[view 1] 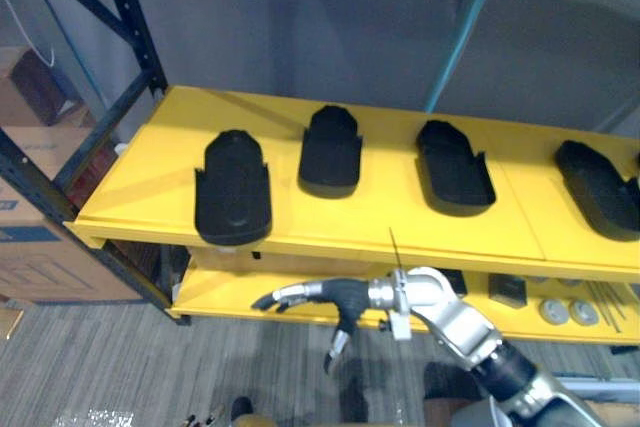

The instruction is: Walk over and take plastic housings, then place them on the shelf

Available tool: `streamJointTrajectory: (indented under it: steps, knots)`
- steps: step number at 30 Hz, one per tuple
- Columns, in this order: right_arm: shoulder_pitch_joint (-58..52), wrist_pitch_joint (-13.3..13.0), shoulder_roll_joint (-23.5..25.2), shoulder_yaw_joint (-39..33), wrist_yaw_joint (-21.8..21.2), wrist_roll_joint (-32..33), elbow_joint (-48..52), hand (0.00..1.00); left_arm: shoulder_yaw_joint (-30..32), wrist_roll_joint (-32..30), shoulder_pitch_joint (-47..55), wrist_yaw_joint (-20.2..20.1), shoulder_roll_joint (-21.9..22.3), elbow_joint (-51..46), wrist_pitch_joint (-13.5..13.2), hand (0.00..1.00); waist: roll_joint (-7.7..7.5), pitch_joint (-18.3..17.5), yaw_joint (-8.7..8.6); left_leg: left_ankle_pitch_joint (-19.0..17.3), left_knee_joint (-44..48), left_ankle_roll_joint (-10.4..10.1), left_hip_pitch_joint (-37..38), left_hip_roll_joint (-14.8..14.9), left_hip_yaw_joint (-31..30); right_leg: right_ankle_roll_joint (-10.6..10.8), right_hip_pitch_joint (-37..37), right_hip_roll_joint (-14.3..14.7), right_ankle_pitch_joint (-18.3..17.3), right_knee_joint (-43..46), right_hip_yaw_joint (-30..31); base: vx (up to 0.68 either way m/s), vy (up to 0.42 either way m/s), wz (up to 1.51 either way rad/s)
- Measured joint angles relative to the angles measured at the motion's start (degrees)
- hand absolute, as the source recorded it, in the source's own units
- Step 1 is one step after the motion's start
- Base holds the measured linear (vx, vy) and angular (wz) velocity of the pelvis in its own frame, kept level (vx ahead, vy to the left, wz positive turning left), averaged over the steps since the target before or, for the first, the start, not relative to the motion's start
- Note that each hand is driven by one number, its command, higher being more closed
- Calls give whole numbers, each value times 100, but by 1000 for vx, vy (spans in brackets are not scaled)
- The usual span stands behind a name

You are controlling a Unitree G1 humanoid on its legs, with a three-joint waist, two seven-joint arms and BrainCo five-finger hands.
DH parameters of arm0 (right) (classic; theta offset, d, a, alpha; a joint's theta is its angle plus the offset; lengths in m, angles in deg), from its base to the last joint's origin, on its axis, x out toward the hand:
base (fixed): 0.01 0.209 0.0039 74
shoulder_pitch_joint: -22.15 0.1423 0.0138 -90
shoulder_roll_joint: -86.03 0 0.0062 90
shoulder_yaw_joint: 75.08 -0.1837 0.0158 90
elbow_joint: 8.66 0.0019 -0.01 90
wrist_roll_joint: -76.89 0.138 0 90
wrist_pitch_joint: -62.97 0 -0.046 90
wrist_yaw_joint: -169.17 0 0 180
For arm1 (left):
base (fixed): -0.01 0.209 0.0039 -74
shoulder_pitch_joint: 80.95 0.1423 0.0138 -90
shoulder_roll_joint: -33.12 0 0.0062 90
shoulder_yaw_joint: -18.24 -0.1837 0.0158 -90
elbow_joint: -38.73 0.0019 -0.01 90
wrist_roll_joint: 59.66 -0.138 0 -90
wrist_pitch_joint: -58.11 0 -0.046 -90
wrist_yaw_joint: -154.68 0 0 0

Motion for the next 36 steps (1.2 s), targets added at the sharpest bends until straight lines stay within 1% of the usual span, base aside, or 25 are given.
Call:
streamJointTrajectory:
  steps: [1, 2, 3, 5, 6, 8, 9, 11, 13, 16, 17, 20, 22, 23, 24, 26, 27, 31, 36]
  knots:
    - [41, -78, 54, -20, 89, -69, -82, 0, 0, 0, -20, 1, 1, 0, 2, 0, 1, 9, 10, 15, 0, 20, -70, 0, -28, 9, -77, -11, -28, 61, -12, -65, -14, 19]
    - [123, -258, 148, -73, 287, -154, -221, 0, -3, 1, -69, 1, 4, -1, 14, 0, 26, 71, 18, 64, 1, 27, -195, 0, -128, -5, -192, -28, -73, 178, -58, -52, -14, 27]
    - [177, -389, 246, -161, 511, -202, -294, 0, -22, 3, -128, 3, 12, -1, 49, 0, 31, 207, 37, 91, 1, 42, -223, -6, -179, -12, -220, -61, -110, 283, -110, -65, -17, 27]
    - [318, -522, 434, -262, 803, -253, -503, 0, -53, 4, -135, 3, 34, -2, 91, 0, 120, 417, 44, 120, 2, 51, -242, -27, -249, -3, -245, -102, -169, 413, -155, -50, -6, 20]
    - [363, -667, 564, -393, 1029, -373, -691, 0, -54, 4, -127, 8, 58, -2, 134, 0, 182, 469, 54, 142, 3, 69, -307, -44, -280, 30, -318, -145, -205, 507, -179, -33, 0, 18]
    - [441, -771, 661, -537, 1280, -499, -928, 0, -115, 4, -119, 11, 80, -2, 156, 0, 259, 560, 69, 171, 15, 59, -324, -65, -300, 38, -363, -186, -218, 601, -189, 8, 1, 9]
    - [530, -804, 699, -626, 1465, -659, -1092, 0, -220, 9, -109, 20, 77, -2, 165, 0, 311, 618, 73, 179, 27, 56, -326, -77, -307, 38, -378, -205, -232, 643, -187, 22, 0, 4]
    - [609, -885, 701, -746, 1709, -824, -1295, 0, -263, 17, -106, 22, 92, -7, 168, 0, 334, 638, 80, 187, 28, 59, -328, -94, -322, 47, -398, -228, -255, 681, -189, 30, -5, 5]
    - [711, -918, 711, -976, 1937, -863, -1538, 0, -277, 269, -110, 37, 141, -89, 180, 0, 335, 671, 76, 190, 30, 61, -322, -146, -389, 76, -392, -292, -334, 785, -192, 34, -2, 11]
    - [1029, -922, 727, -1302, 2098, -941, -1952, 0, -402, 664, -115, 151, 170, -234, 259, 0, 382, 749, 76, 194, 30, 69, -308, -199, -456, 110, -391, -382, -439, 954, -220, 2, 1, 14]
    - [1114, -922, 723, -1320, 2141, -972, -2060, 0, -422, 685, -113, 171, 172, -236, 269, 0, 393, 755, 82, 194, 30, 70, -307, -205, -460, 123, -390, -392, -454, 970, -222, -6, -4, 7]
    - [1450, -934, 667, -1424, 2198, -1043, -2479, 0, -429, 690, -106, 233, 175, -327, 288, 0, 445, 899, 93, 196, 30, 79, -210, -244, -538, 128, -319, -478, -571, 1143, -295, 11, -9, 15]
    - [1500, -1065, 611, -1526, 2209, -1043, -2649, 0, -429, 689, -101, 232, 176, -393, 323, 0, 468, 918, 123, 194, 30, 94, -215, -266, -591, 150, -309, -525, -639, 1229, -347, 4, -12, 16]
    - [1539, -1136, 557, -1524, 2243, -1043, -2738, 0, -429, 689, -89, 232, 177, -394, 364, 0, 482, 925, 175, 189, 30, 101, -204, -283, -593, 151, -312, -555, -676, 1281, -351, 21, -10, 4]
    - [1622, -1202, 515, -1525, 2259, -1043, -2858, 0, -429, 689, -60, 232, 178, -394, 389, 0, 488, 929, 192, 189, 30, 102, -198, -295, -596, 156, -313, -574, -698, 1306, -355, 18, -6, 3]
    - [1735, -1272, 463, -1527, 2278, -1043, -2983, 0, -427, 686, -15, 231, 180, -400, 415, 0, 488, 929, 210, 187, 30, 104, -194, -304, -601, 159, -313, -588, -713, 1327, -362, 0, 0, 0]
    - [1831, -1314, 460, -1528, 2280, -1042, -3115, 0, -427, 684, 8, 231, 186, -405, 471, 0, 489, 930, 212, 187, 31, 104, -187, -313, -600, 159, -312, -601, -722, 1339, -362, 0, 0, 0]
    - [1920, -1358, 435, -1530, 2272, -1025, -3315, 0, -418, 623, 64, 227, 243, -414, 502, 0, 491, 932, 234, 172, 31, 128, -126, -385, -602, 199, -270, -692, -774, 1412, -364, 0, 0, 0]
    - [1928, -1378, 447, -1530, 2158, -962, -3316, 0, -417, 621, 58, 230, 306, -429, 501, 0, 487, 941, 266, 171, 30, 129, -128, -387, -602, 199, -269, -694, -774, 1411, -365, 0, 0, 0]
